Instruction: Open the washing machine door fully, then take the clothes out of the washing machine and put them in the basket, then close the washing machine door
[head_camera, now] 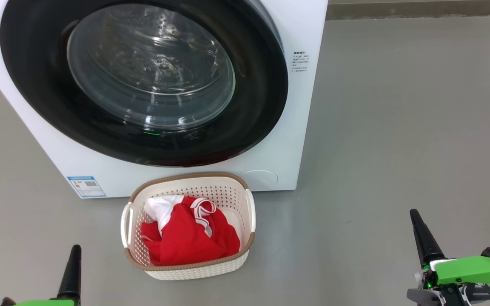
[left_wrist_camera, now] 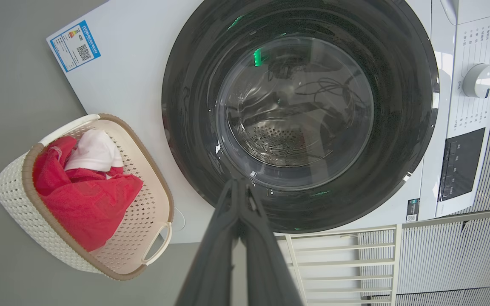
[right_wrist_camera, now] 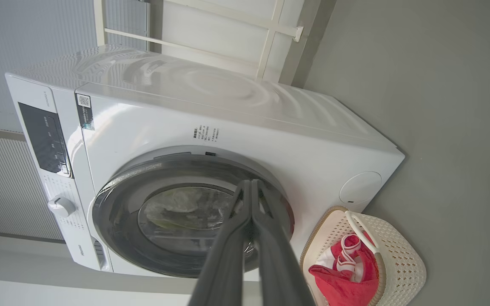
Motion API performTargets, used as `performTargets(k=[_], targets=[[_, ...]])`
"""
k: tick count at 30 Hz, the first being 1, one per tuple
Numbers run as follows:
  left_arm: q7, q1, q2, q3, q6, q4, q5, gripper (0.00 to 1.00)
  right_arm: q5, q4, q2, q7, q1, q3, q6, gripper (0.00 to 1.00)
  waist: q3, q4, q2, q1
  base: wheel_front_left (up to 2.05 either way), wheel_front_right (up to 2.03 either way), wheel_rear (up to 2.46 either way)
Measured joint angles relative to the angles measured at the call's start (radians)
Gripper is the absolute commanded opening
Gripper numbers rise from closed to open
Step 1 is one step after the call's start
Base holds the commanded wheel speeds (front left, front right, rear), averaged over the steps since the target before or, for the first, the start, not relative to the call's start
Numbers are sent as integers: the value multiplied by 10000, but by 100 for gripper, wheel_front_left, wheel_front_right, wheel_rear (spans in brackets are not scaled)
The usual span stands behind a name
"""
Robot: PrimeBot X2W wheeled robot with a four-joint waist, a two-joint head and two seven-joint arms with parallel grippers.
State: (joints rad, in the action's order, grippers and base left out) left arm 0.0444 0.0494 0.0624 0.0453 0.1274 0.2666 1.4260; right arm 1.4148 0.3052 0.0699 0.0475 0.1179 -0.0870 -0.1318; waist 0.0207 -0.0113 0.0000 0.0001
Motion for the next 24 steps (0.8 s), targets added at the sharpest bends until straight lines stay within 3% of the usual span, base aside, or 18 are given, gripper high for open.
performTargets(k=[24], targets=[[525,168,-171,232,0,2,1875,0,1900,-297,-182,571,-189,-439,2,0,-177,113,0,0,0,0,0]])
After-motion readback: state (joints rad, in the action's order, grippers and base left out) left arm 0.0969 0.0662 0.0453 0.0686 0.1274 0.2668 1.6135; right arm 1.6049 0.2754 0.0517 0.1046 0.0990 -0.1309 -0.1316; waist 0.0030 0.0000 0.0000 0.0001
